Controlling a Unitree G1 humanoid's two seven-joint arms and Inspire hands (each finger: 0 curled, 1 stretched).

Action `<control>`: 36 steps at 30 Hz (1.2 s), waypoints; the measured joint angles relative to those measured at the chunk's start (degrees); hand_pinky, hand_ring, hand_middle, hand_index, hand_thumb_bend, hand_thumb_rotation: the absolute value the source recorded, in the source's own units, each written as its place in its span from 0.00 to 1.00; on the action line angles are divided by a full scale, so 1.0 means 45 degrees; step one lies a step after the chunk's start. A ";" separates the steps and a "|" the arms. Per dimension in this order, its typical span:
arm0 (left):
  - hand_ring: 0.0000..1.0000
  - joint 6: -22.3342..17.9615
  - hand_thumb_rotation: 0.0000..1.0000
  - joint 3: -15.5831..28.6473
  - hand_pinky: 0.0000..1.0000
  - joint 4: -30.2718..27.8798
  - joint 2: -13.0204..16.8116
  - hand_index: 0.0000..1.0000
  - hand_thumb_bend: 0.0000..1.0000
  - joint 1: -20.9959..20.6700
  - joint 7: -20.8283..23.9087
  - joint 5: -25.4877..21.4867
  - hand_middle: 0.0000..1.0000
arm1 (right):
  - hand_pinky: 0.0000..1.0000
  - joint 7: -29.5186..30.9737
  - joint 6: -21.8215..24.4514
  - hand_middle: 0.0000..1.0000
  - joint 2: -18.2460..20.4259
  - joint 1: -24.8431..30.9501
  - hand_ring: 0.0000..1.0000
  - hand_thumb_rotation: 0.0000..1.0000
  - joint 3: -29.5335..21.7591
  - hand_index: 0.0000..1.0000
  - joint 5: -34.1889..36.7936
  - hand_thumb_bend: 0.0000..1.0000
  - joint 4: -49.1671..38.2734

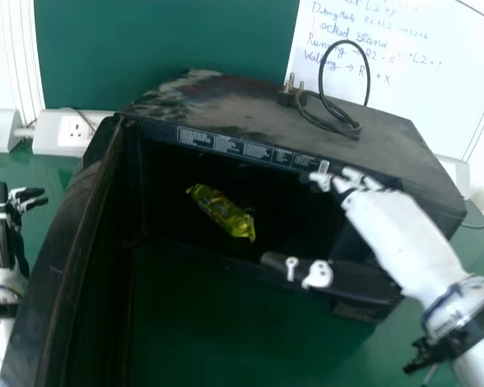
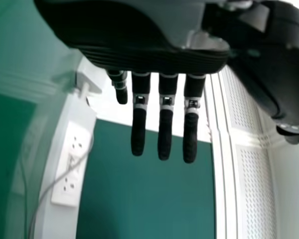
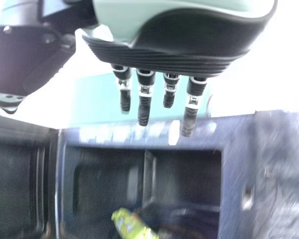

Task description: Put biscuit inside oven

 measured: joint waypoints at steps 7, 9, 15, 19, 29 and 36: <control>0.49 -0.1438 0.08 -0.0243 0.48 0.0806 0.0556 0.49 0.51 -0.0012 -0.1888 -0.0441 0.53 | 0.46 0.0067 0.1302 0.74 -0.0065 -0.0669 0.65 0.52 -0.0842 0.84 0.0074 0.89 -0.0005; 0.49 -0.1772 0.08 -0.0287 0.48 0.0879 0.0713 0.49 0.51 -0.0008 -0.2200 -0.0436 0.53 | 0.46 -0.0255 0.1309 0.76 -0.0075 -0.0572 0.66 0.50 -0.1408 0.84 0.0478 0.86 -0.0012; 0.49 -0.2607 0.08 -0.0409 0.48 0.1267 0.0945 0.49 0.52 -0.0003 -0.2623 -0.0261 0.54 | 0.54 -0.1096 0.2838 0.78 -0.0176 -0.0390 0.73 0.38 -0.2663 0.84 0.1402 0.86 -0.0042; 0.49 -0.3270 0.08 -0.0491 0.45 0.1513 0.1217 0.49 0.52 -0.0006 -0.2633 0.0216 0.53 | 0.50 -0.1479 0.3775 0.75 -0.0594 -0.0198 0.67 0.31 -0.3297 0.78 0.1951 0.82 -0.0043; 0.47 -0.3677 0.07 -0.1238 0.42 0.0984 0.1311 0.49 0.51 0.0212 -0.2724 0.0742 0.50 | 0.49 -0.3313 0.5147 0.72 -0.2411 0.1501 0.64 0.60 -0.3264 0.74 0.0083 0.99 0.0287; 0.44 -0.3673 0.07 -0.1819 0.39 0.0630 0.1475 0.49 0.51 0.0267 -0.2988 0.0677 0.48 | 0.51 -0.3645 0.5306 0.76 -0.2973 0.2090 0.67 0.64 -0.3392 0.75 0.0086 1.00 0.0682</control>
